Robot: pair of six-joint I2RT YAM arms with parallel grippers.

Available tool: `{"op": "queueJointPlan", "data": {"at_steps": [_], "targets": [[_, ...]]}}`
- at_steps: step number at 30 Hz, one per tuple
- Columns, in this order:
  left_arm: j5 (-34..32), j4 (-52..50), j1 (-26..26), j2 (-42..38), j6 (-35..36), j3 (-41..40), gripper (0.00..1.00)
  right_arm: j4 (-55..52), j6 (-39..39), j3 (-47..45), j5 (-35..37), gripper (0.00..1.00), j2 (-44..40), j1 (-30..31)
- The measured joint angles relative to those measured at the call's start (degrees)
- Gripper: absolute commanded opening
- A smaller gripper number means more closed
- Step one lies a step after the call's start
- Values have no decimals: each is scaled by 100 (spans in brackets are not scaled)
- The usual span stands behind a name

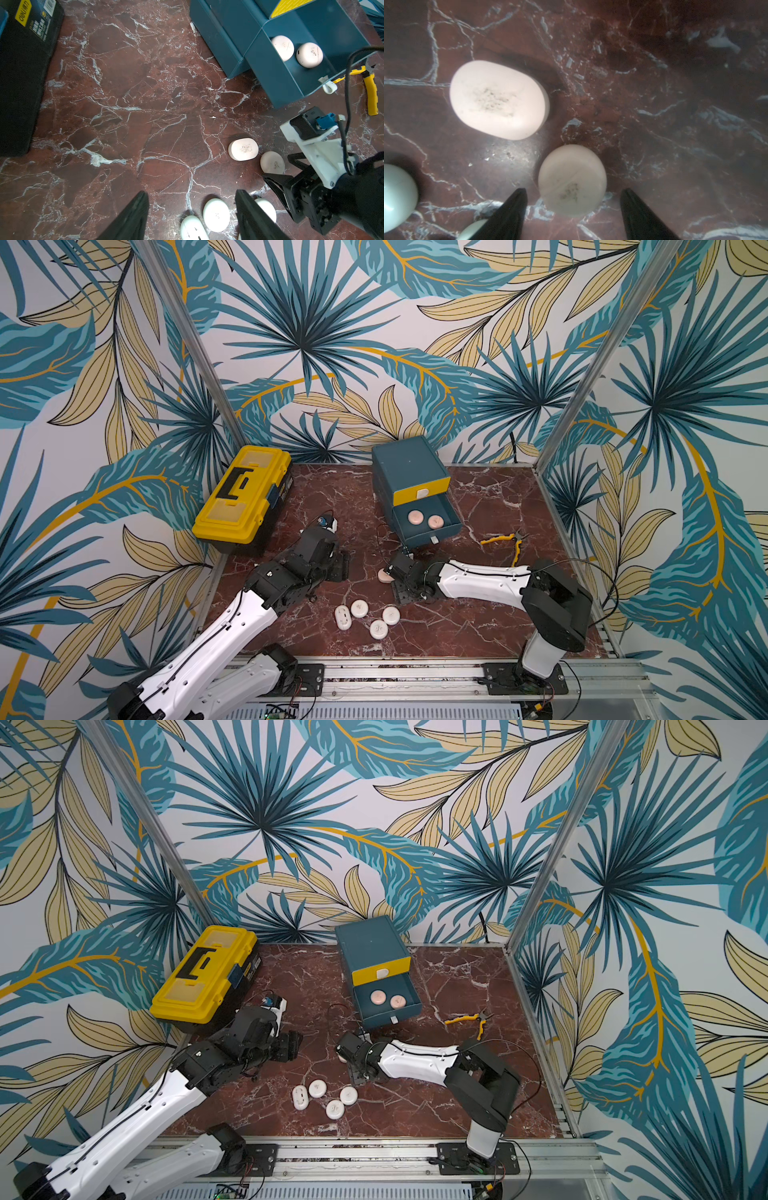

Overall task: Put the bluetooth earphones in the drawer according to color
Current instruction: Pick up the Bluetooth earphone from the center of the board.

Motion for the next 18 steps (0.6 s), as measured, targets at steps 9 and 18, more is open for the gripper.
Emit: {"op": "queueJointPlan", "data": {"at_steps": [9,18], "targets": [[0,7,0,50,4,0,71,-79,-2,155,7,73,256,0],[2,42,0,87,4,0,71,-90,-46,254,35,64,400,0]]}}
